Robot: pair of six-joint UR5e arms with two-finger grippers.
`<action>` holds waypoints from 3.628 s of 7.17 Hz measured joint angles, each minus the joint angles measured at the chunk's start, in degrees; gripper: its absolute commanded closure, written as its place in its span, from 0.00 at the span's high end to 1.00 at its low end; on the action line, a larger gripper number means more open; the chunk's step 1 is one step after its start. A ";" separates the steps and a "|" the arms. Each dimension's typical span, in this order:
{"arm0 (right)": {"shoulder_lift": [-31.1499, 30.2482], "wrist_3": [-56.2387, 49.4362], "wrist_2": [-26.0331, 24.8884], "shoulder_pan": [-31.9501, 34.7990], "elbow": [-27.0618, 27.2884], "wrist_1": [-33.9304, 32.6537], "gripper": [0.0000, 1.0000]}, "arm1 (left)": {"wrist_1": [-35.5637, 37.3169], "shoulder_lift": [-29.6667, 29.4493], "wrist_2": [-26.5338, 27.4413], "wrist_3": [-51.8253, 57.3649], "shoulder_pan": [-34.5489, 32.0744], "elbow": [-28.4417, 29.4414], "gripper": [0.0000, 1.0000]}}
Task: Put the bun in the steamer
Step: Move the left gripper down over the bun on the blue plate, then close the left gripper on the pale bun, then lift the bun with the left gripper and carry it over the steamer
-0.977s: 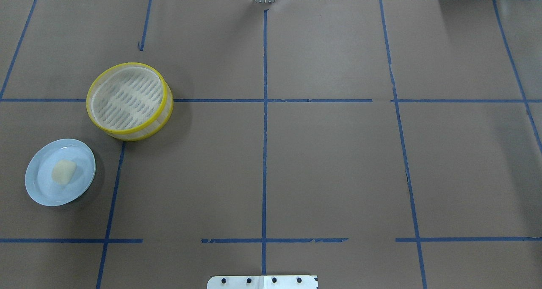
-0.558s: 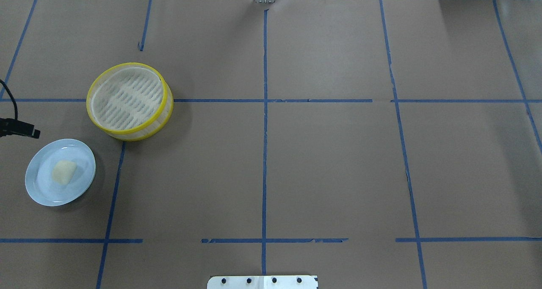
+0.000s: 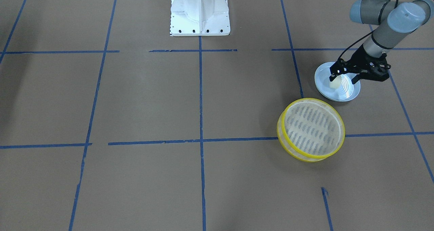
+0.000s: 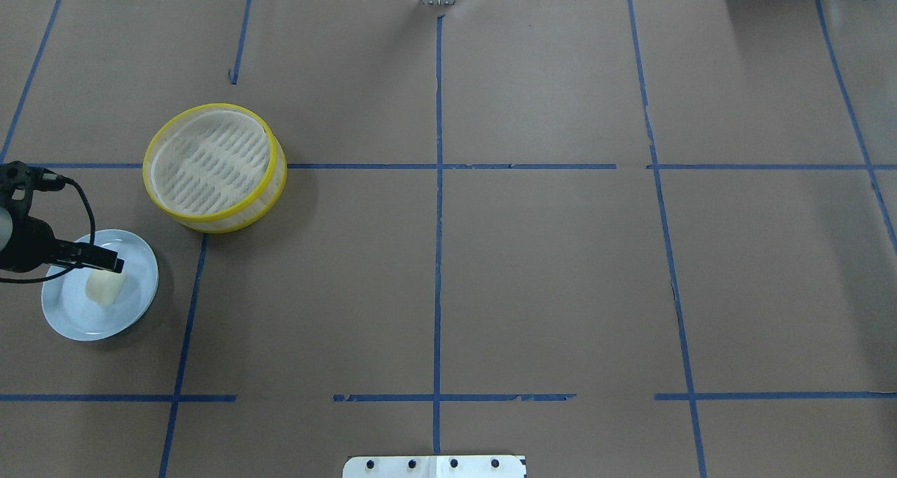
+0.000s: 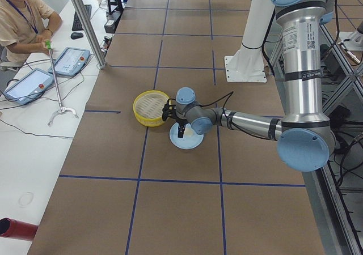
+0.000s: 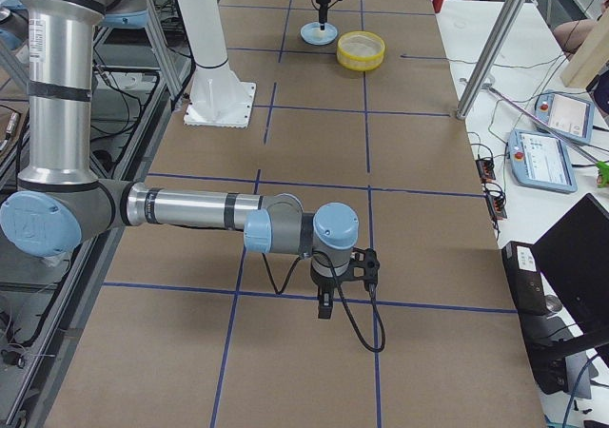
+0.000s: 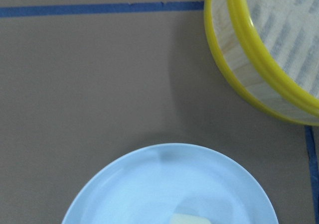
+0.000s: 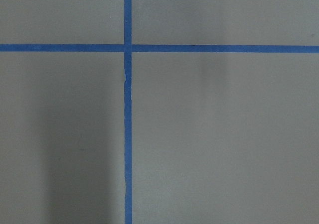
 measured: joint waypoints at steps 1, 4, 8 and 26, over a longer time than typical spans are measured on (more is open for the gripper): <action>-0.01 0.00 0.00 0.00 0.00 0.00 1.00 | 0.25 0.12 1.63 -0.11 2.80 -0.32 0.94; 0.01 0.00 0.00 0.00 0.00 0.00 1.00 | 4.69 0.50 6.41 -0.06 6.59 -2.55 0.92; 0.01 0.00 0.00 0.00 0.00 0.00 1.00 | 7.05 0.59 11.36 2.08 6.96 -2.22 0.86; -0.03 0.00 0.00 0.00 0.00 0.00 1.00 | 19.41 -17.06 2.94 2.01 -7.98 -3.39 0.28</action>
